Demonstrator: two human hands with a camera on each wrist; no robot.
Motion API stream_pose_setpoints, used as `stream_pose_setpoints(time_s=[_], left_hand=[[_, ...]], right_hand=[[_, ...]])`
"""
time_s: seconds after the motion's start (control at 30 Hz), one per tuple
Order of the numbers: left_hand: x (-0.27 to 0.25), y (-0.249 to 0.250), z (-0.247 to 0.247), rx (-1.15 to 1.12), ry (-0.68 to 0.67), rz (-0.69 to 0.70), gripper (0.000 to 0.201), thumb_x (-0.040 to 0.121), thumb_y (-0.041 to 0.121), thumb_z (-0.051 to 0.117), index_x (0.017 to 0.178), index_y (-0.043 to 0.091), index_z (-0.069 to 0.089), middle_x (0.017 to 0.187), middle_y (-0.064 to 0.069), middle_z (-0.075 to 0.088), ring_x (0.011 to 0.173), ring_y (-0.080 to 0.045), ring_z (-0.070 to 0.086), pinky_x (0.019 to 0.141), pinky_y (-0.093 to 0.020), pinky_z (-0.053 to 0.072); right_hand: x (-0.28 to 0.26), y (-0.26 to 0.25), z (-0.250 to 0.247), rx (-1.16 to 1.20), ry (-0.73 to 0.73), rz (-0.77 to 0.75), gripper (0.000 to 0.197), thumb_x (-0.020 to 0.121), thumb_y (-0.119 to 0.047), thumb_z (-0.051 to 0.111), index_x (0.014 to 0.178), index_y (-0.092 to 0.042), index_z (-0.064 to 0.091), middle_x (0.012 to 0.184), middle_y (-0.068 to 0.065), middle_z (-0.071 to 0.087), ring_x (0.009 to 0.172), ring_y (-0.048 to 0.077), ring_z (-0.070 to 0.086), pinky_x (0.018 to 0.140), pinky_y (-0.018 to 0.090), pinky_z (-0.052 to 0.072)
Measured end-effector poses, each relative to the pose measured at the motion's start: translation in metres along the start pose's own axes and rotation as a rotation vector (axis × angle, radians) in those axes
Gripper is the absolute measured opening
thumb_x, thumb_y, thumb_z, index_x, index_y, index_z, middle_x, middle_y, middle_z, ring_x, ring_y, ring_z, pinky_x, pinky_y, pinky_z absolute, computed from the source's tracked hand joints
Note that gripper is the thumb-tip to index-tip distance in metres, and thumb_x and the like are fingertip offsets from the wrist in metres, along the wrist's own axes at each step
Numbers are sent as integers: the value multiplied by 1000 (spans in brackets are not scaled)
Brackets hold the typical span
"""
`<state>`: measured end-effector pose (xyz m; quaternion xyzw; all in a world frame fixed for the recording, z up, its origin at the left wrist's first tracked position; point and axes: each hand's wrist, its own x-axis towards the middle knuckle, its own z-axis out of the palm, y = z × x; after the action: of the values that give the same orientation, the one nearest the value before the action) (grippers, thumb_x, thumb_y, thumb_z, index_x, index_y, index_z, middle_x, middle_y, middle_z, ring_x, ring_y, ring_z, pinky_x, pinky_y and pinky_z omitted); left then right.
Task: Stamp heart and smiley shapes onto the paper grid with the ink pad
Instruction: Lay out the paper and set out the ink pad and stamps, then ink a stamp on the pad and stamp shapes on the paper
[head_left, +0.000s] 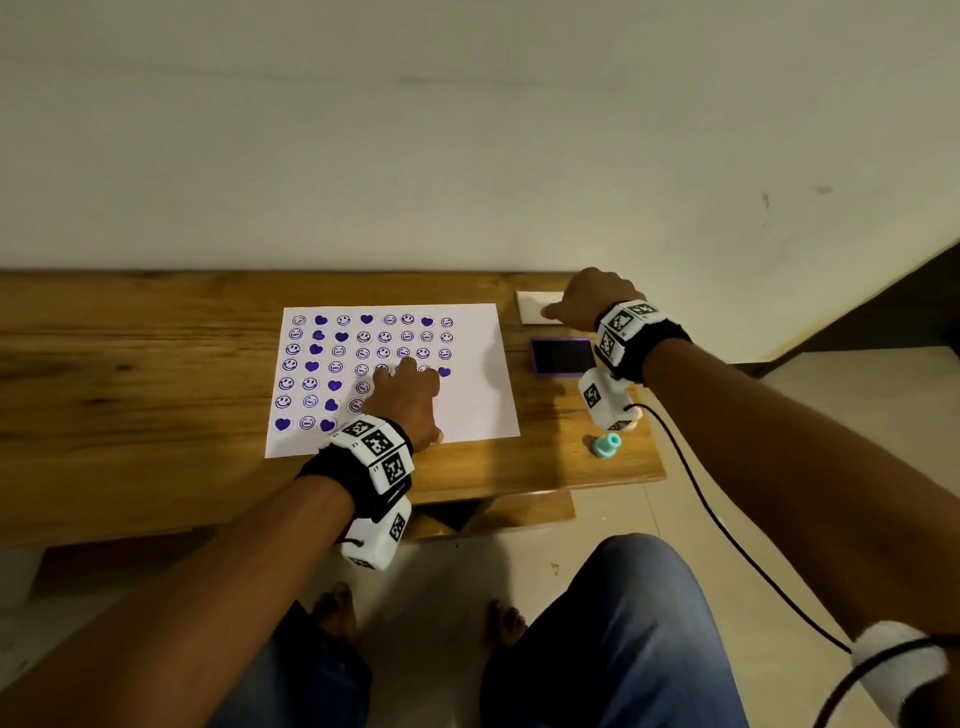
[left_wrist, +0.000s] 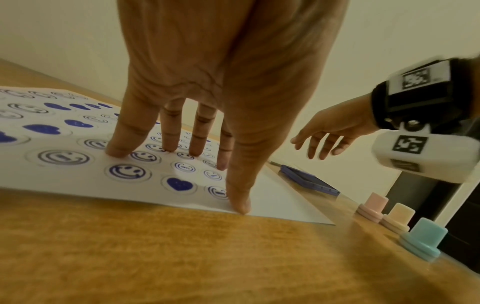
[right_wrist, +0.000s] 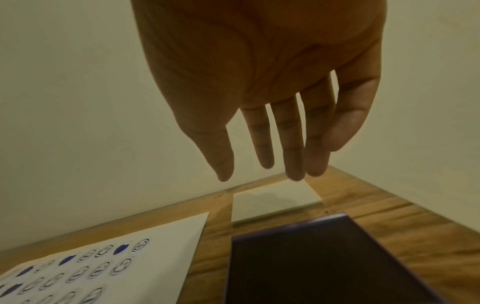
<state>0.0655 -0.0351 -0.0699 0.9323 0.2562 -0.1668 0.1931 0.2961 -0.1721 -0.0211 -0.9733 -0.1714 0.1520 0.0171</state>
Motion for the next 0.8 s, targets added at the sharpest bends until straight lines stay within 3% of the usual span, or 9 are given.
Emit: stream_pose_setpoints(time_s=[0.1,0.27,0.33,0.43,0.67,0.8], left_hand=[[1,-4,1,-3,22,-8,59,70,31,81,120,24,52,130,-3,41,126,-31,33,90,-46,46],[-10,-4,2,31,59,16,56,72,39,78,122,28,53,130,-3,45,125,-29,40,95,-47,44],[-15,-4,2,60,71,29,53,74,42,74,121,27,55,129,-3,48,123,-29,43,95,-47,45],[-21,-3,-2,65,84,36,47,75,42,71,119,27,58,125,-3,51,120,-29,46,94,-46,46],[-38,7,-11,1,155,74,37,80,42,68,114,28,60,125,0,54,120,-26,48,94,-43,45],[-48,17,-7,-270,170,199,34,81,33,71,113,23,64,125,-1,58,116,-21,53,94,-33,43]], right_hand=[[-37,13,-6,-23,-10,5,51,73,-57,74,108,-20,68,105,5,70,94,29,65,81,36,54],[-108,51,3,-140,-65,-39,30,76,-44,76,97,-23,72,93,1,71,82,23,66,71,30,52],[-124,61,14,-170,-118,-52,31,77,-47,76,98,-24,72,94,0,71,83,21,65,74,31,54],[-136,75,27,-138,-145,-57,41,75,-50,78,106,-24,72,103,1,71,90,22,65,83,36,57],[-147,76,36,-65,-117,-92,30,82,-37,76,105,-18,73,100,3,70,82,21,61,71,30,50],[-148,66,29,100,-84,-129,26,83,-33,76,102,-16,76,102,3,73,85,19,63,72,29,49]])
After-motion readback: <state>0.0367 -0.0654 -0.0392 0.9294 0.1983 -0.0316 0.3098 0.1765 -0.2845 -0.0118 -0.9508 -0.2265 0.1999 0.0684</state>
